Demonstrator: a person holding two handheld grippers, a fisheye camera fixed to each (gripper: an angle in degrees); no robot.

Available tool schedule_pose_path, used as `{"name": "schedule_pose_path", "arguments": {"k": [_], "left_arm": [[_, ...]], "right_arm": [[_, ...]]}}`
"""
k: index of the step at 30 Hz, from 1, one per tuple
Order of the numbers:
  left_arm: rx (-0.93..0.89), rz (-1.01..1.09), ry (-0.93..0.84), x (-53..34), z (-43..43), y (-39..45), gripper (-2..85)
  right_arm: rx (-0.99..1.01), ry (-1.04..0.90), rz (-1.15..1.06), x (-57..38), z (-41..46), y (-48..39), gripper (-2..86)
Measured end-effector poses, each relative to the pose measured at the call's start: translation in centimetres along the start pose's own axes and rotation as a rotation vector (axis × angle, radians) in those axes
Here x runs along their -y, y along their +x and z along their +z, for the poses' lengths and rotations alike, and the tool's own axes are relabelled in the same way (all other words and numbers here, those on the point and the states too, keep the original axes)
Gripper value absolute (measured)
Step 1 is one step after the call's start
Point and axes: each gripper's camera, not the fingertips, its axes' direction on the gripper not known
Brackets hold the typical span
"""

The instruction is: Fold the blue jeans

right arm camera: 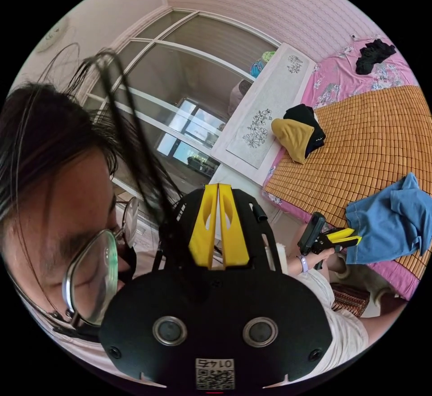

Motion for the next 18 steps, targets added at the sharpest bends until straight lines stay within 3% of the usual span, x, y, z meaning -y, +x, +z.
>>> {"name": "schedule_pose_path", "arguments": {"k": [18], "left_arm": [[-0.013, -0.008, 0.004, -0.9, 0.2, -1.5, 10.7]], "right_arm": [[-0.001, 0.021, -0.031, 0.5, 1.8, -0.7, -0.4]]}}
